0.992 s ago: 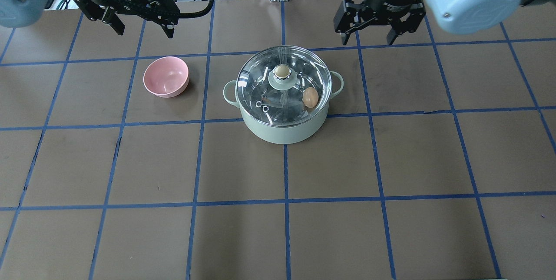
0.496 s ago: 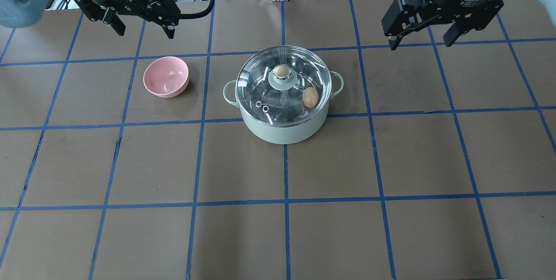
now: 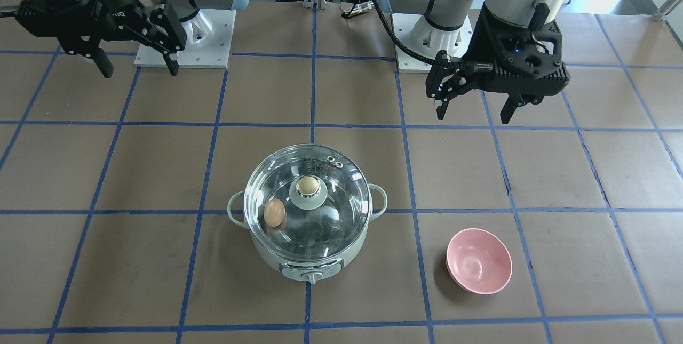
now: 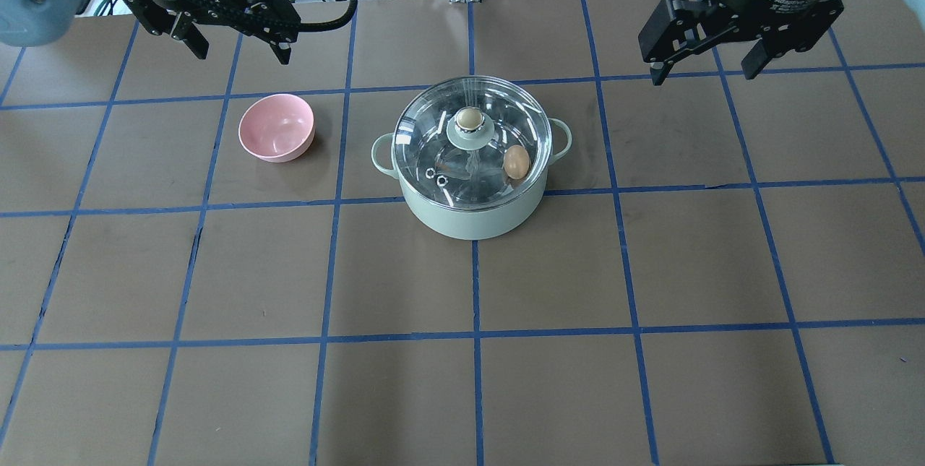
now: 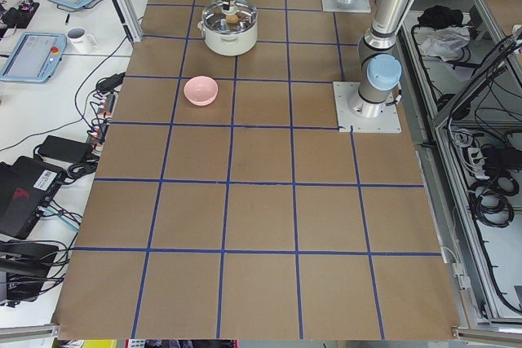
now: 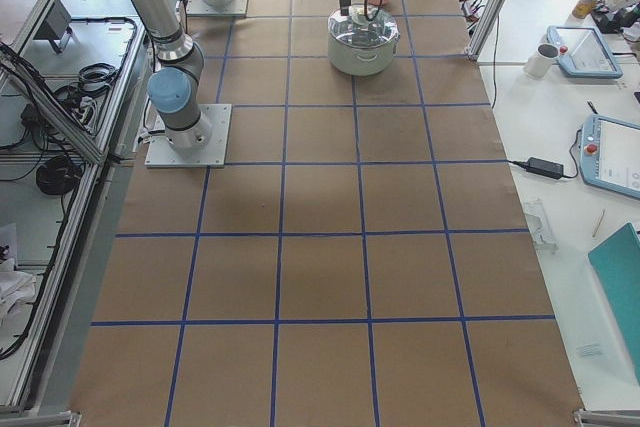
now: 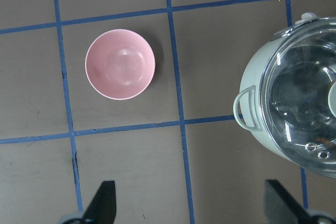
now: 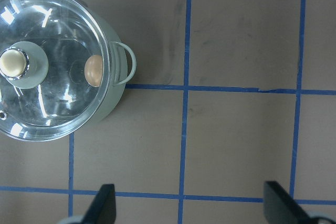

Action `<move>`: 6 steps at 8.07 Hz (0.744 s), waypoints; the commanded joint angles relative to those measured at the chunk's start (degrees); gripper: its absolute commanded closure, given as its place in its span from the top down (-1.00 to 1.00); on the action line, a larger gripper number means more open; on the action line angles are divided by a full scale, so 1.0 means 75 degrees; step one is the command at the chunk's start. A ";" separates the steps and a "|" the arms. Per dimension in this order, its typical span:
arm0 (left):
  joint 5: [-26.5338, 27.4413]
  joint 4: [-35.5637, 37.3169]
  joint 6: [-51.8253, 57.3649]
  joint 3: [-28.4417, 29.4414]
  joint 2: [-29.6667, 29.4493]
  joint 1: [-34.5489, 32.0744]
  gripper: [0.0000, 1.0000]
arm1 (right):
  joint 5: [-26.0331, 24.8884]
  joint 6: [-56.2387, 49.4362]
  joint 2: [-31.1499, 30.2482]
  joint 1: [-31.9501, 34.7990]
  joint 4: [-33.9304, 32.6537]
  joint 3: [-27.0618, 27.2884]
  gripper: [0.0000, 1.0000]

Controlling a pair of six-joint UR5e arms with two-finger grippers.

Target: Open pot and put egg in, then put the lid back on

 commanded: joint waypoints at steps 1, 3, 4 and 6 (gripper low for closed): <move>-0.0014 -0.0028 -0.0006 0.0000 0.0030 -0.0002 1.00 | -0.0034 -0.0058 0.0009 -0.0001 -0.0024 0.0004 1.00; -0.0014 -0.0028 -0.0006 0.0000 0.0031 -0.0002 1.00 | -0.0034 -0.0058 0.0009 -0.0001 -0.0036 0.0004 1.00; -0.0014 -0.0028 -0.0006 0.0000 0.0031 -0.0002 1.00 | 0.0035 -0.0059 0.0009 -0.0001 -0.0048 0.0004 1.00; -0.0014 -0.0039 -0.0041 0.0000 0.0042 0.0010 1.00 | -0.0092 -0.0070 0.0056 -0.0012 0.0010 0.0004 1.00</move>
